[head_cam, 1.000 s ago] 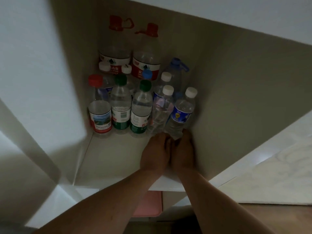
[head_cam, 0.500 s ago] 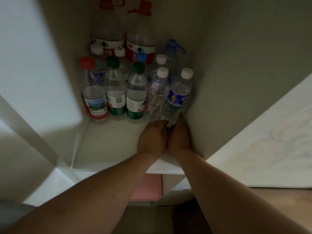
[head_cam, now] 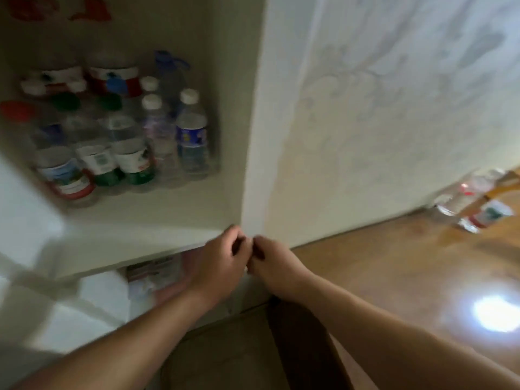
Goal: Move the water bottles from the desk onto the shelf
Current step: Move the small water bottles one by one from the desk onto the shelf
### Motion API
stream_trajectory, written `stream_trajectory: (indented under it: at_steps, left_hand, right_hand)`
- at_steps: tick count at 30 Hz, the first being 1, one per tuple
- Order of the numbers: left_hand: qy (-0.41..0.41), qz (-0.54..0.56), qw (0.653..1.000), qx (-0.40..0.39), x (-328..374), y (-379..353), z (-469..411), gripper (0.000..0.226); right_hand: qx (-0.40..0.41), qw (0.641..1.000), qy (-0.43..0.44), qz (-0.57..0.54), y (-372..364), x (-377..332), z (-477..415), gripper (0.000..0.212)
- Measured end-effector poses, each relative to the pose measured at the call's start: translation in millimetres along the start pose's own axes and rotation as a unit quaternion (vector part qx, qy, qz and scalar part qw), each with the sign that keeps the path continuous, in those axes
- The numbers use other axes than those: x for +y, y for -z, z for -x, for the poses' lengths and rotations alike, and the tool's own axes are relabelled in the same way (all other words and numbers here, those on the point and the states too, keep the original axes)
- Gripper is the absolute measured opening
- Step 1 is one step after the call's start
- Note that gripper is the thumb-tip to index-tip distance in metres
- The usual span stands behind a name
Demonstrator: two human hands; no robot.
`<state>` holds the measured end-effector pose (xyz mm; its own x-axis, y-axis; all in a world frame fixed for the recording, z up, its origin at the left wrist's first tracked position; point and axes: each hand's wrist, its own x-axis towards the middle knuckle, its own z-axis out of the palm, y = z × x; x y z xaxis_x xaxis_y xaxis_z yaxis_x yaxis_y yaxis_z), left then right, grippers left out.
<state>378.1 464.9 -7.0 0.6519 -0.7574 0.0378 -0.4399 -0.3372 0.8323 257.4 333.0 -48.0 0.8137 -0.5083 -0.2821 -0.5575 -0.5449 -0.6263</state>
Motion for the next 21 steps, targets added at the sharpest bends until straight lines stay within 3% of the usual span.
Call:
stream_trajectory:
  at_steps: [4, 9, 18, 21]
  left_hand:
    - [-0.036, -0.044, 0.985, -0.165, 34.7, -85.1, 2.9, 0.019]
    - [-0.101, -0.096, 0.934, -0.33, 124.3, -209.8, -11.2, 0.017]
    - [-0.171, -0.072, 0.894, -0.408, 298.2, -469.0, -30.9, 0.011]
    - [-0.181, -0.071, 0.881, -0.432, 346.7, -570.1, -40.8, 0.022]
  right_hand:
    - [0.078, 0.987, -0.121, -0.074, 61.2, 56.1, 101.3, 0.005]
    - [0.237, 0.913, -0.309, -0.122, 128.6, 179.8, 182.3, 0.02]
    - [0.332, 0.849, -0.373, -0.174, 245.6, 403.1, 268.9, 0.012]
    - [0.342, 0.835, -0.39, -0.186, 293.2, 489.8, 288.0, 0.014]
